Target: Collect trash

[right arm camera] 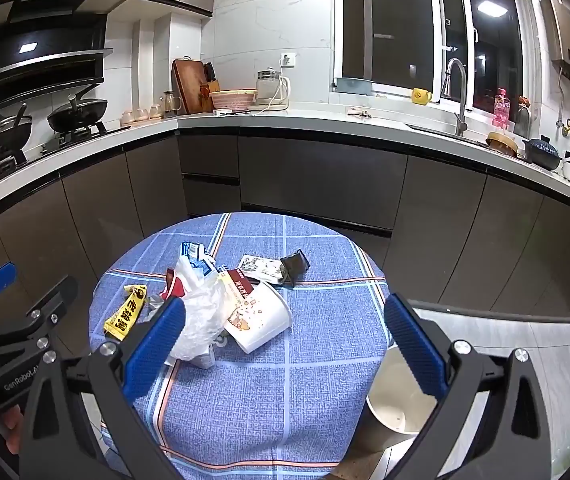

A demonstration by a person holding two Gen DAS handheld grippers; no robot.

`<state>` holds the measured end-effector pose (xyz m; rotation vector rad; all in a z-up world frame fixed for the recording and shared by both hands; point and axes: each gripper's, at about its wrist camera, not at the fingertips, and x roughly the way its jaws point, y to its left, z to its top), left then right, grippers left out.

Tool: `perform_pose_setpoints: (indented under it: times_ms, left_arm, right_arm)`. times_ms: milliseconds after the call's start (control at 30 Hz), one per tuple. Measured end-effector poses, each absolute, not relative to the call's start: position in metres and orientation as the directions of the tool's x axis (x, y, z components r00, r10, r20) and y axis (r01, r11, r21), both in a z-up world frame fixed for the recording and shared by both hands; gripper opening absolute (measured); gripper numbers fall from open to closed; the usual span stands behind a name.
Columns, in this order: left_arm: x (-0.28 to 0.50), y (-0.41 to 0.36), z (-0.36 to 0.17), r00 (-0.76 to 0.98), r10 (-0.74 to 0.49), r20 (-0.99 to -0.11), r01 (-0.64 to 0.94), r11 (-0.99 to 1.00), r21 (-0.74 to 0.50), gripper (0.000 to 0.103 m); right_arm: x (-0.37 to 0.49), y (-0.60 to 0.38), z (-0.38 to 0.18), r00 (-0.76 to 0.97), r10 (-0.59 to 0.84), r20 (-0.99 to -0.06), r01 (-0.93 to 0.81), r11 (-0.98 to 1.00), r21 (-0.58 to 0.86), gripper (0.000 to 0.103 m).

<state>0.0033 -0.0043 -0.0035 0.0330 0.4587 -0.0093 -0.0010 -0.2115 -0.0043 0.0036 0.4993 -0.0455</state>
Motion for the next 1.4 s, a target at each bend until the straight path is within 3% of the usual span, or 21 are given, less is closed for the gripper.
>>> perform_pose_setpoints:
  times_ms: [1400]
  left_arm:
    - [0.0004,-0.0041,-0.0017,0.897,-0.012,-0.441,0.027,0.999,0.027,0.095]
  right_arm:
    - [-0.0017,-0.2123,-0.0030,0.877,-0.044,-0.478,0.047,0.999,-0.005,0.100]
